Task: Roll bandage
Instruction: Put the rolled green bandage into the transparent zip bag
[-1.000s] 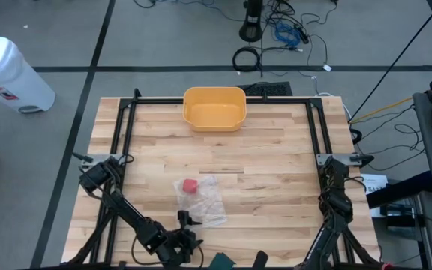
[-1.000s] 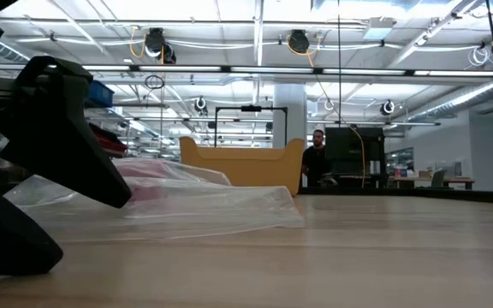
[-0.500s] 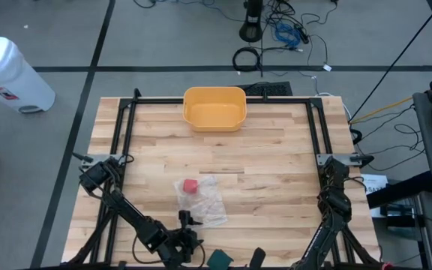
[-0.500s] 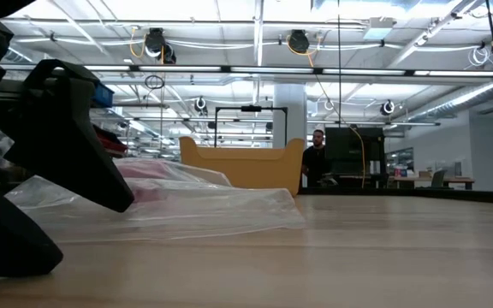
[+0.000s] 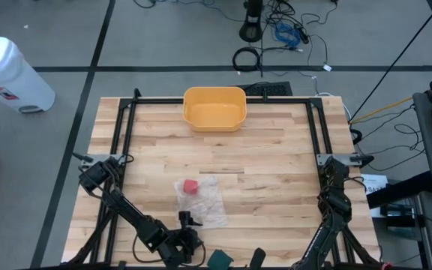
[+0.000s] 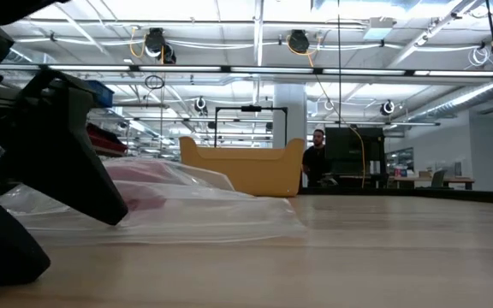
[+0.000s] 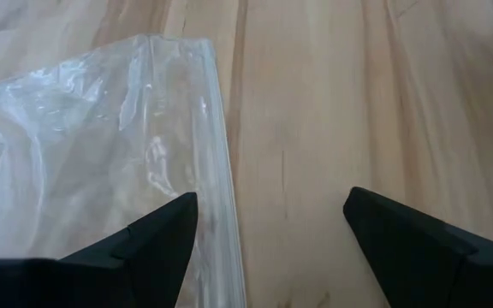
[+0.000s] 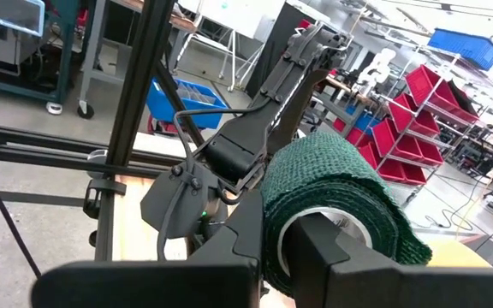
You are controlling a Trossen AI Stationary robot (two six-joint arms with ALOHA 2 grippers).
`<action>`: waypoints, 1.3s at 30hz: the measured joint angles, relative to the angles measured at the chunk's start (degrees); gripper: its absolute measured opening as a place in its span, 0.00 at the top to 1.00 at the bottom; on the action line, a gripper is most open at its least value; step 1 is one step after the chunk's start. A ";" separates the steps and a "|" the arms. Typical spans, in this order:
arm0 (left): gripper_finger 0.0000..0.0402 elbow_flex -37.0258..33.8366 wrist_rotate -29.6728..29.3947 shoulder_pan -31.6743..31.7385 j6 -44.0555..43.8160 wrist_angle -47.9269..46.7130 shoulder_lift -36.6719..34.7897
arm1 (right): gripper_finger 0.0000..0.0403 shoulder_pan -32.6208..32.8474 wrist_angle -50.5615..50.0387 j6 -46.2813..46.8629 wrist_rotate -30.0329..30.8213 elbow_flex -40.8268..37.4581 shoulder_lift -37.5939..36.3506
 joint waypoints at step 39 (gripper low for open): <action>0.21 -0.05 -4.82 0.36 5.99 3.72 2.71 | 0.94 -0.13 -0.37 0.00 -1.31 0.04 0.02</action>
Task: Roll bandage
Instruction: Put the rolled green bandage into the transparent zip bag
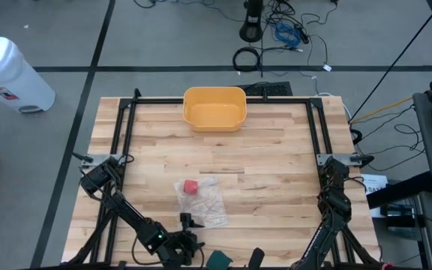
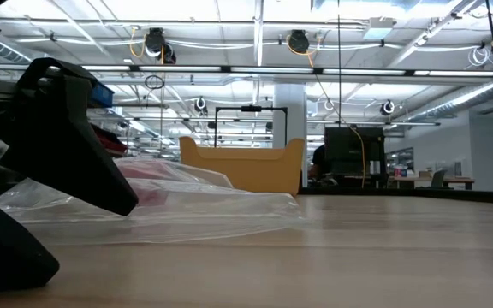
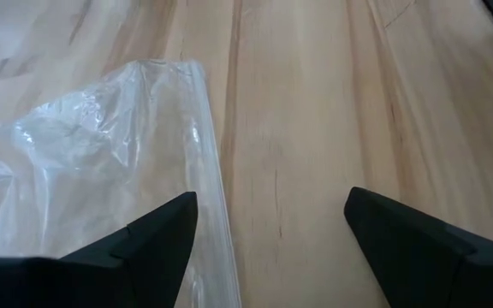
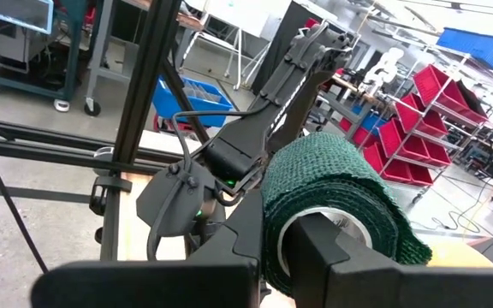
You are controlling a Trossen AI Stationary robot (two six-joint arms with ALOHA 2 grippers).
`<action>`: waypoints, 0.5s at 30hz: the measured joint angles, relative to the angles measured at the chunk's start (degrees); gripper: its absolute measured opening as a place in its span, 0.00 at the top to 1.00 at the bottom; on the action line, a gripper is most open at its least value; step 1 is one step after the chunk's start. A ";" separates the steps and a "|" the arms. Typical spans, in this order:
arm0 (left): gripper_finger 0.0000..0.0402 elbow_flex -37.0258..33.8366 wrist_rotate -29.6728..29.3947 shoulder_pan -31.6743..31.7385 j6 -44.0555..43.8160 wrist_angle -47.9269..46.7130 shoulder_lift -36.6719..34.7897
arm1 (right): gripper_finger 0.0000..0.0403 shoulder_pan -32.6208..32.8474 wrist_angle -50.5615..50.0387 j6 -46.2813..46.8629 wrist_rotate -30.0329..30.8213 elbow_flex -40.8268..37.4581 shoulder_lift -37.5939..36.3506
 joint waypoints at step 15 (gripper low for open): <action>0.21 1.08 -8.79 0.13 4.94 -1.45 0.22 | 0.94 -0.07 -0.77 0.00 -0.02 0.00 -0.01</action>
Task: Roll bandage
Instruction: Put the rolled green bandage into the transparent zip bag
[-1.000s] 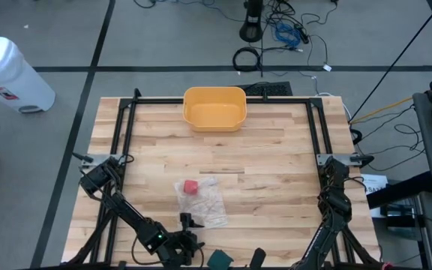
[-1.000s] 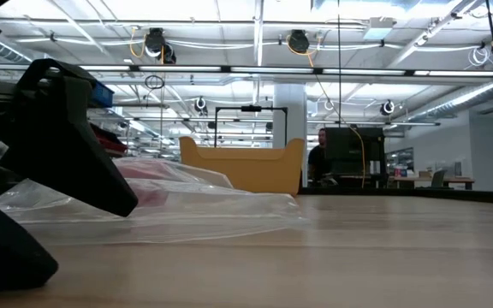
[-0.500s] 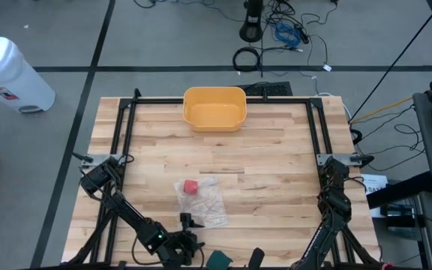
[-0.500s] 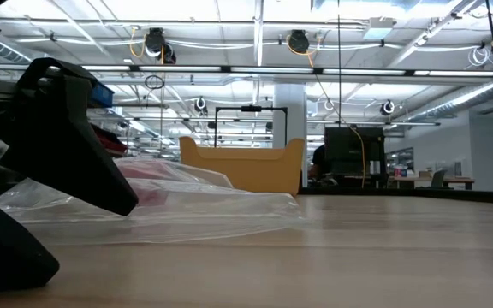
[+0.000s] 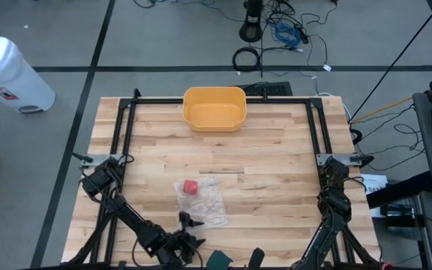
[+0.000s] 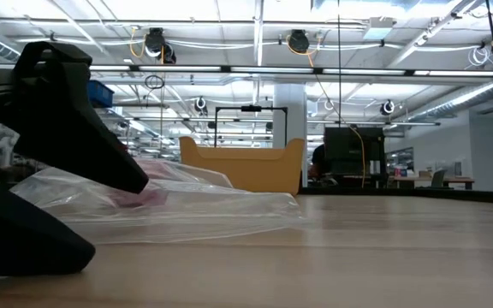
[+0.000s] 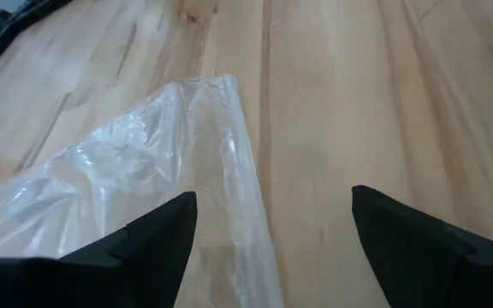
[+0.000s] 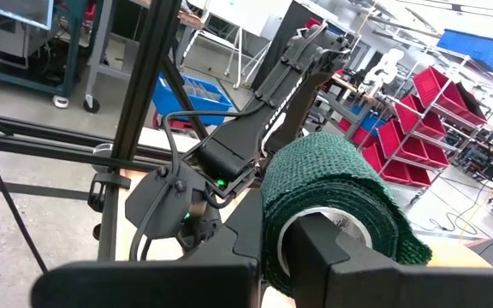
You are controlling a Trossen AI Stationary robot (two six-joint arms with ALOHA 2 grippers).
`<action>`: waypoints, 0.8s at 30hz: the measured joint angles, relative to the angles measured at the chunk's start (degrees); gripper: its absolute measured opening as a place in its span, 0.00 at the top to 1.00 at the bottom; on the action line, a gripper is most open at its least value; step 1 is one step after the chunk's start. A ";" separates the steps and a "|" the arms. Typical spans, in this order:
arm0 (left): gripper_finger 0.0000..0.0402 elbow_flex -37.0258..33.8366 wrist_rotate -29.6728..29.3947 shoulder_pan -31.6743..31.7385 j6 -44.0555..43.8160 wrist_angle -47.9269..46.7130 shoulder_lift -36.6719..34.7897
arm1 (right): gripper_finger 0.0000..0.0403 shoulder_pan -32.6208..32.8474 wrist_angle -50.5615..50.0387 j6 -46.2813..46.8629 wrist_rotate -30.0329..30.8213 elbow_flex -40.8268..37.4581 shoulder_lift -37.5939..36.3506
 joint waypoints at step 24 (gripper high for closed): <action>0.29 0.04 -5.81 1.33 -0.21 -5.41 -0.13 | 0.94 -0.07 -0.10 0.00 0.02 0.00 0.01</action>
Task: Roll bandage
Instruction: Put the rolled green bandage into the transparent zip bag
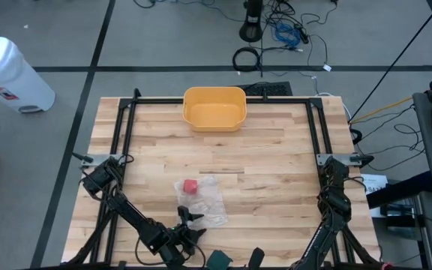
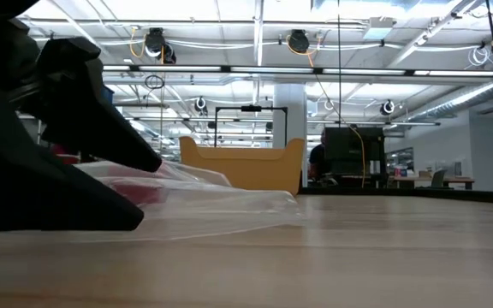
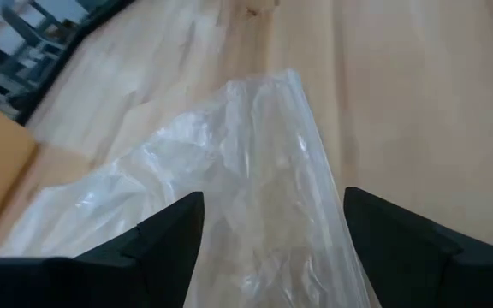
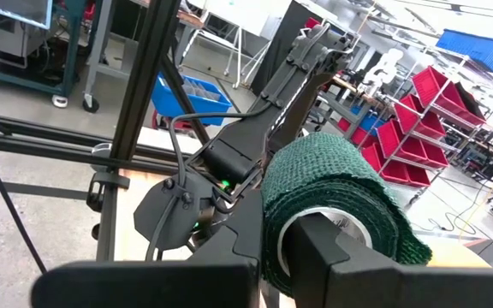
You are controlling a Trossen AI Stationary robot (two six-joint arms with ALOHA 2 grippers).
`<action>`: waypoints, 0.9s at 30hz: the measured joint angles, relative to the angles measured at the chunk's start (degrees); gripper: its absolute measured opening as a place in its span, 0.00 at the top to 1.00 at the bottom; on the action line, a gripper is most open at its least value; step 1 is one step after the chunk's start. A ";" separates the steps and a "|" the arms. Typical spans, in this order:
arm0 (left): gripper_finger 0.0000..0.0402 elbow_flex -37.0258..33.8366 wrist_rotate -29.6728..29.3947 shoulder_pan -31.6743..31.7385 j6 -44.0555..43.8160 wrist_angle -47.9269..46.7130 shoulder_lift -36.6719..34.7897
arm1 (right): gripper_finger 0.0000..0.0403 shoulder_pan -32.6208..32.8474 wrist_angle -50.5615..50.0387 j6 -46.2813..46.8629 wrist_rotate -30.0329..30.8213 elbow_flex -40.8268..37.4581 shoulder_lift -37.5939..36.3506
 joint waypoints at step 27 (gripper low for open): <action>0.29 9.44 12.07 3.52 -3.03 -20.16 0.04 | 0.94 -0.63 -0.46 -0.01 -0.17 0.00 0.00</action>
